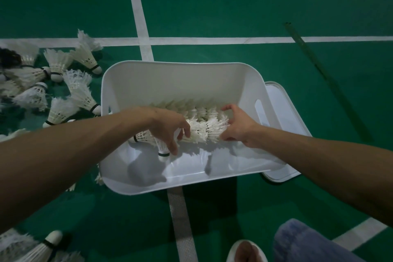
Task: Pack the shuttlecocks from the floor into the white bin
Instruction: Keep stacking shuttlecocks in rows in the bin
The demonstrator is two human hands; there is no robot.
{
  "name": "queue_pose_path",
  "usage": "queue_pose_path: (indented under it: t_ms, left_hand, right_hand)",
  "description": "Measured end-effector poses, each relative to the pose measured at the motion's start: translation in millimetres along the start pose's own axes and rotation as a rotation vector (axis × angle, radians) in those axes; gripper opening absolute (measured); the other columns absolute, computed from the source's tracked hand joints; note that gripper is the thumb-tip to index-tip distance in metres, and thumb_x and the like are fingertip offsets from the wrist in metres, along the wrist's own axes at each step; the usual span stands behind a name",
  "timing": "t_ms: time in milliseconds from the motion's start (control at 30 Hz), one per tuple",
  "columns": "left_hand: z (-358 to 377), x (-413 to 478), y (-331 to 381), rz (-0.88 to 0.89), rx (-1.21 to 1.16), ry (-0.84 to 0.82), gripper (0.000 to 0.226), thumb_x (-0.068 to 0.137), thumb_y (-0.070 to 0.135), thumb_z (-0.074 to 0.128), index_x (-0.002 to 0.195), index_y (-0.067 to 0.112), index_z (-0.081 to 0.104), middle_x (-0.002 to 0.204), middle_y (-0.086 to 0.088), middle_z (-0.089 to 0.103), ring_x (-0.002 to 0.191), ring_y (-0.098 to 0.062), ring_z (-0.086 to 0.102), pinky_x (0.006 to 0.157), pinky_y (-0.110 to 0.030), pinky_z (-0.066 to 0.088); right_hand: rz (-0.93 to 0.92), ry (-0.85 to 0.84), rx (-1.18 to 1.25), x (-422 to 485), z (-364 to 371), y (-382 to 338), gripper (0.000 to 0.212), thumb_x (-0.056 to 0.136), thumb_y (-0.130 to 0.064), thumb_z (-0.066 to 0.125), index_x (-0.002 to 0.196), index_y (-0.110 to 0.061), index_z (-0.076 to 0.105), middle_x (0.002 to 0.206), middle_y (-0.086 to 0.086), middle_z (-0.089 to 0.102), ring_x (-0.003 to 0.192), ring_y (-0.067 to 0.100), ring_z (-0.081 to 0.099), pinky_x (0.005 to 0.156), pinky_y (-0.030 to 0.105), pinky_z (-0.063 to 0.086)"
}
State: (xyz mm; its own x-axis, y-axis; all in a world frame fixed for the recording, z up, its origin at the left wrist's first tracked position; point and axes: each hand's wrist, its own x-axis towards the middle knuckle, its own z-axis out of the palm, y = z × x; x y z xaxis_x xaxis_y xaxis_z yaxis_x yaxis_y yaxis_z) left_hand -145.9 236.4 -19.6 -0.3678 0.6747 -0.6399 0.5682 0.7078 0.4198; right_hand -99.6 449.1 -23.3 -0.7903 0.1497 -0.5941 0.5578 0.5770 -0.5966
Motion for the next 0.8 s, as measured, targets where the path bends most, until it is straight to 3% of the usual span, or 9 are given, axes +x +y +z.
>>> queue_pose_path:
  t_ms: [167,333,433,533,667,800]
  left_hand:
    - [-2.3,-3.7,1.0,0.004,-0.03,-0.013,0.054,0.076,0.036,0.076,0.125,0.029,0.053,0.112,0.011,0.059,0.098,-0.013,0.055,0.08,-0.026,0.04]
    - [-9.7,-8.4,4.1,-0.006,-0.105,0.0,0.046,0.081,0.019,0.069,0.12,0.02,0.046,0.112,-0.005,0.054,0.093,-0.02,0.052,0.075,-0.031,0.043]
    - [-17.3,-14.2,6.3,-0.007,-0.201,0.068,0.049,0.08,0.01,0.066,0.12,0.015,0.039,0.115,-0.009,0.048,0.089,-0.019,0.051,0.071,-0.031,0.044]
    - [-20.0,-17.2,5.5,-0.012,-0.216,0.195,0.057,0.073,0.015,0.074,0.117,0.017,0.038,0.107,-0.008,0.053,0.084,-0.019,0.053,0.066,-0.03,0.044]
    - [-21.1,-26.4,4.7,0.013,-0.462,0.333,0.065,0.072,0.022,0.081,0.119,0.025,0.037,0.099,-0.003,0.058,0.081,-0.018,0.059,0.064,-0.027,0.051]
    - [-22.1,-38.9,7.8,0.042,-0.631,0.366,0.073,0.066,0.027,0.085,0.124,0.028,0.041,0.106,-0.003,0.059,0.087,-0.015,0.063,0.073,-0.03,0.056]
  right_hand:
    - [0.001,-0.006,-0.125,-16.1,-16.9,-12.1,0.075,0.073,0.014,0.069,0.132,-0.021,0.038,0.089,0.008,0.054,0.074,0.02,0.057,0.068,0.037,0.058]
    - [-0.346,0.228,-0.477,-39.8,-10.0,-25.4,0.061,0.075,-0.001,0.07,0.124,-0.023,0.041,0.104,0.003,0.054,0.081,0.018,0.057,0.065,0.033,0.051]
    - [-0.412,0.189,-0.296,-44.4,-4.5,-30.1,0.052,0.077,-0.009,0.075,0.115,-0.026,0.044,0.105,-0.003,0.055,0.084,0.015,0.062,0.066,0.025,0.05]
    - [-0.477,0.088,-0.125,-50.4,6.0,-34.2,0.046,0.075,-0.013,0.08,0.106,-0.028,0.049,0.101,-0.006,0.06,0.082,0.011,0.066,0.071,0.027,0.056]
    - [-0.596,-0.05,-0.072,-60.3,21.9,-38.1,0.06,0.07,-0.012,0.085,0.112,-0.034,0.049,0.113,-0.009,0.057,0.088,0.01,0.066,0.073,0.03,0.059]
    - [-0.641,-0.081,-0.077,-61.0,31.2,-44.9,0.069,0.069,-0.006,0.084,0.117,-0.04,0.049,0.107,-0.013,0.051,0.073,0.008,0.067,0.071,0.027,0.059]
